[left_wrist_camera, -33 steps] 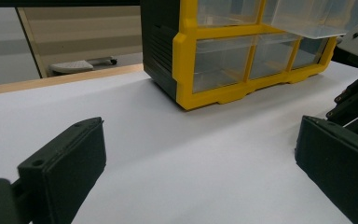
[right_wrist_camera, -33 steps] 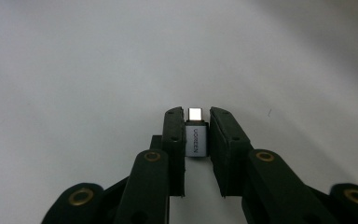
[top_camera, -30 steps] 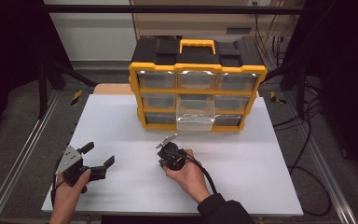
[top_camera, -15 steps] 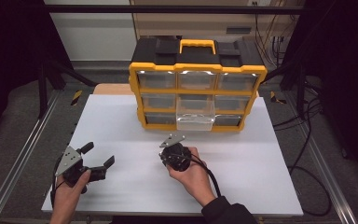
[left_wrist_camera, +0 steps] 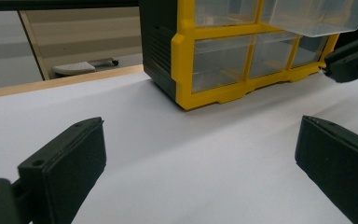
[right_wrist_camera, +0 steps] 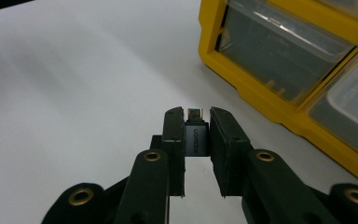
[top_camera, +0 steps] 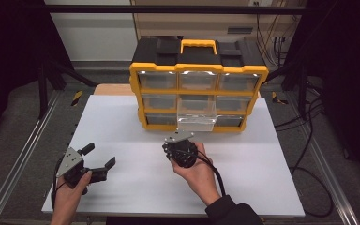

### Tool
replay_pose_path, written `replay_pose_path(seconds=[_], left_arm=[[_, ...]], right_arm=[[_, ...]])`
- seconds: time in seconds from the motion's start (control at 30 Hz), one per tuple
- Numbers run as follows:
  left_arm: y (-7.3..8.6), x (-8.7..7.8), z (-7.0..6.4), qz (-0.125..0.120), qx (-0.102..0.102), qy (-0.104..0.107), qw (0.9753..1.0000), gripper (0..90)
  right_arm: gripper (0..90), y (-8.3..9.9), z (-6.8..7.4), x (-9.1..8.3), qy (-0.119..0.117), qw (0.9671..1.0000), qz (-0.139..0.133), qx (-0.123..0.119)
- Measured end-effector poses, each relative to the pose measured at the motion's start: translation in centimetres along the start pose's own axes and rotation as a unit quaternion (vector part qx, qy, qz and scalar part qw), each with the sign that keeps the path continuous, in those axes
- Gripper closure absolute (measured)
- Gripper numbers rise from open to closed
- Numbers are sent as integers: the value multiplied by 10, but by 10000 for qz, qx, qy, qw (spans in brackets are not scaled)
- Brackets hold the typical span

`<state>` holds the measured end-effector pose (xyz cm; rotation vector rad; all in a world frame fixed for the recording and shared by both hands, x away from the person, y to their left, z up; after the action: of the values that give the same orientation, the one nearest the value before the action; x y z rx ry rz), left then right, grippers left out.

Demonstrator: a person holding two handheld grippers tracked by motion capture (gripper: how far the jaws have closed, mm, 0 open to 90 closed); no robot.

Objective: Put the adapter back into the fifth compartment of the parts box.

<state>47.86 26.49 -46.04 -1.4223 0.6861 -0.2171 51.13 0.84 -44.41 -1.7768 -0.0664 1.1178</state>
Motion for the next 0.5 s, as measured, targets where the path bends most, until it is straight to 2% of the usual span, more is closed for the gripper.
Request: replay_pose_path(seconds=[0.17,0.5], left_arm=[[1,-1,2,-9,-40,-14,10000,15],[0,-1,2,-18,-52,2,10000,15]], right_arm=[[764,-4,-4,-8,55,9999,-133,31],[764,-9,-8,-13,115,9997,-210,36]])
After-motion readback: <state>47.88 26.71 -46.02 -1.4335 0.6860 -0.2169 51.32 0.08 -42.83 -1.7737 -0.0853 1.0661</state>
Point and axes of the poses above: each handheld gripper's, and its own axes: x roughly forward along the jaws, y roughly out of its underside, z roughly to its left, the point moved 7 cm from there along x, roughly forward along the jaws, and after that the axes turned 4 degrees about z, right-handed, at the moved point
